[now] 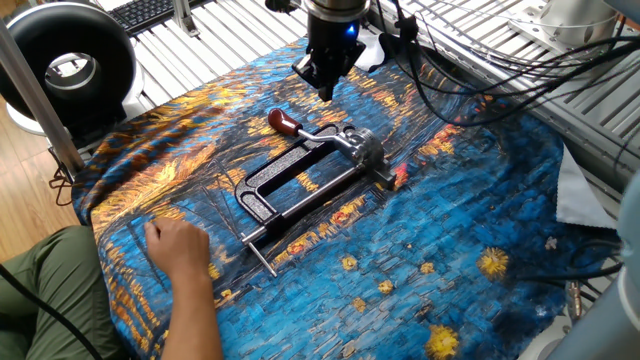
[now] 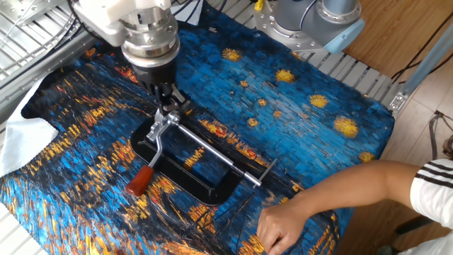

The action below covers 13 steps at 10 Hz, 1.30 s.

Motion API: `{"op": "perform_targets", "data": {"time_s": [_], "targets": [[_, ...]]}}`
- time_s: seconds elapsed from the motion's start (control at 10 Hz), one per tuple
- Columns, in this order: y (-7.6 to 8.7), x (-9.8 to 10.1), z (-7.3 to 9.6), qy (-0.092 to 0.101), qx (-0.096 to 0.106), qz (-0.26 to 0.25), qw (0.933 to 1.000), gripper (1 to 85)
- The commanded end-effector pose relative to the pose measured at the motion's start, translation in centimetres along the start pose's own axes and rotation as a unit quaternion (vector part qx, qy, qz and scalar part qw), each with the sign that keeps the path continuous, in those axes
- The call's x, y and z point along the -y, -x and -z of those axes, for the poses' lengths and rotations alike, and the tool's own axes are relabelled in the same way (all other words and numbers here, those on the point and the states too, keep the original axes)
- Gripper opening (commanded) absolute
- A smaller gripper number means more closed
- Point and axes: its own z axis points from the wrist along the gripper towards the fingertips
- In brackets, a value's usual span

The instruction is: Pull up the lever

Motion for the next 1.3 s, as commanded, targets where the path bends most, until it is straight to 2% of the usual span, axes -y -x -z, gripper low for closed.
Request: {"op": "perform_targets", "data": {"time_s": [0.0,0.1,0.2,0.4,0.6,0.7,0.9,1.0,1.1,1.2], "targets": [[3.4,-0.4,-0.8,-0.001,-0.024,0.034,0.9992,23.7],[5.0,-0.3,-1.5,-0.008,-0.025,0.042,0.9987,24.0],[6.1,0.0,-2.3,-0.025,-0.026,0.050,0.9981,24.0],[7.3,-0.8,-3.9,-0.025,-0.024,0.054,0.9980,24.3],[6.7,-1.0,-4.1,-0.019,-0.033,0.054,0.9978,24.3],[6.6,-1.7,-4.1,-0.007,-0.036,0.060,0.9976,27.3],[6.1,-1.2,-4.1,-0.016,-0.045,0.045,0.9979,29.7],[6.5,-1.2,-4.1,-0.016,-0.038,0.047,0.9981,34.3],[6.5,-1.7,-4.1,-0.007,-0.037,0.043,0.9984,39.0],[6.7,-1.0,-4.1,-0.020,-0.034,0.039,0.9985,41.0]]}}
